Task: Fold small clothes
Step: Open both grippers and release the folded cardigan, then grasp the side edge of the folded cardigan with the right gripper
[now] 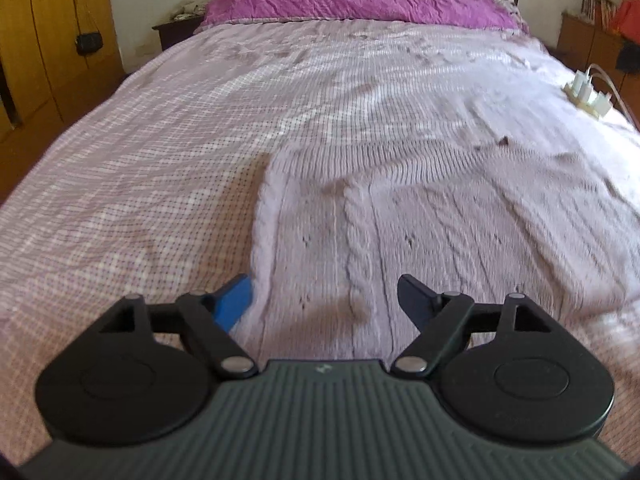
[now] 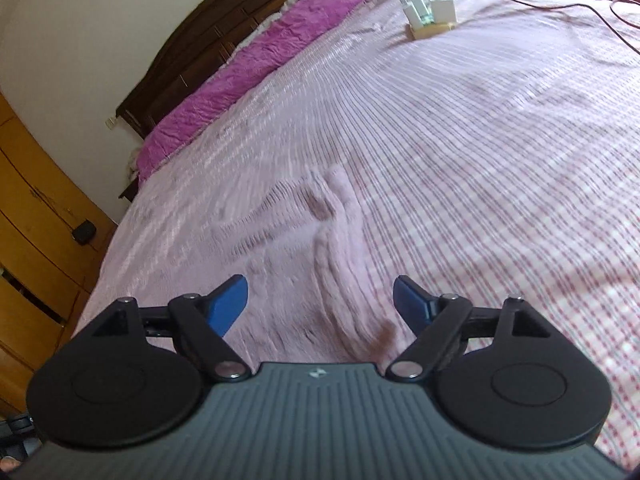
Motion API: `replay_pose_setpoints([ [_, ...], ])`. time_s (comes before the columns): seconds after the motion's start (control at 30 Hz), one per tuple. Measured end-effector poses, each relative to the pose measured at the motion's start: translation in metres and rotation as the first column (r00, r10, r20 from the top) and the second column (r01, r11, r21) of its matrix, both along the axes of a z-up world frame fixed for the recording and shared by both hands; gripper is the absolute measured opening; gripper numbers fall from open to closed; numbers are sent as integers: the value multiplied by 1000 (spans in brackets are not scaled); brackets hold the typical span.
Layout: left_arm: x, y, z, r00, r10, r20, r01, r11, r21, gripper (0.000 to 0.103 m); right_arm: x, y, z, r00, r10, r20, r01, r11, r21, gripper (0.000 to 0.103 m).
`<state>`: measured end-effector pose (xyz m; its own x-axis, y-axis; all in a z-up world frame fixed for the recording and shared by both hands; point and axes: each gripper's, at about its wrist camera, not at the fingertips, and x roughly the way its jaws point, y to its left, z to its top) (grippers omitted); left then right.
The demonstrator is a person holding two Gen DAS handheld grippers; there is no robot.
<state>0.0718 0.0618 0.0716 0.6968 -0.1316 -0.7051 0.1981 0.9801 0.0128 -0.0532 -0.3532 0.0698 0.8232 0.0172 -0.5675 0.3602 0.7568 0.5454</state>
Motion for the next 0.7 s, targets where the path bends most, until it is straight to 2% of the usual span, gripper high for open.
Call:
replay_pose_setpoints([
  [0.17, -19, -8, -2, 1000, -1, -15, 1, 1000, 25, 81, -8, -1, -17, 999, -1, -43, 2, 1000, 6, 85],
  [0.33, -31, -12, -6, 999, 28, -46, -27, 1000, 10, 81, -11, 1, -26, 1000, 14, -27, -14, 1000, 4, 86],
  [0.53, -36, -15, -13, 995, 46, -86, -47, 999, -12, 81, -11, 2, -36, 999, 34, 3, -34, 999, 22, 93],
  [0.7, -38, -17, -14, 994, 69, -91, -69, 998, 2, 81, -11, 5, -38, 997, 47, 56, -53, 992, 111, 93],
])
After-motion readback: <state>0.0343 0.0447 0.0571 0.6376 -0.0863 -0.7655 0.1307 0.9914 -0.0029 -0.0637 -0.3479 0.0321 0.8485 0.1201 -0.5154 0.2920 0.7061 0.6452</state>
